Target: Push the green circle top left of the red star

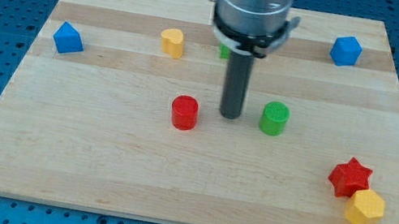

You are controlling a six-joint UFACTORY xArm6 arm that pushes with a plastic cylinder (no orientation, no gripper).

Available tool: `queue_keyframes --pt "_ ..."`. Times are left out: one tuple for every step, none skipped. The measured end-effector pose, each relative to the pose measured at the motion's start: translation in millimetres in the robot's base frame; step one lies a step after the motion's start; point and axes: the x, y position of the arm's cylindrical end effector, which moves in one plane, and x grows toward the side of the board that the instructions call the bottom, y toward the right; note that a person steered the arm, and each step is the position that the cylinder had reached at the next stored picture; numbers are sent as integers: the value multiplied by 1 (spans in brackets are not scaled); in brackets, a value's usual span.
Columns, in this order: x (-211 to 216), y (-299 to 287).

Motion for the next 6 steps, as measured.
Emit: queue_keyframes --pt "6 53" --pt "-8 53" --pt "-37 57" --pt "-17 80" --pt "23 107" --pt "19 106"
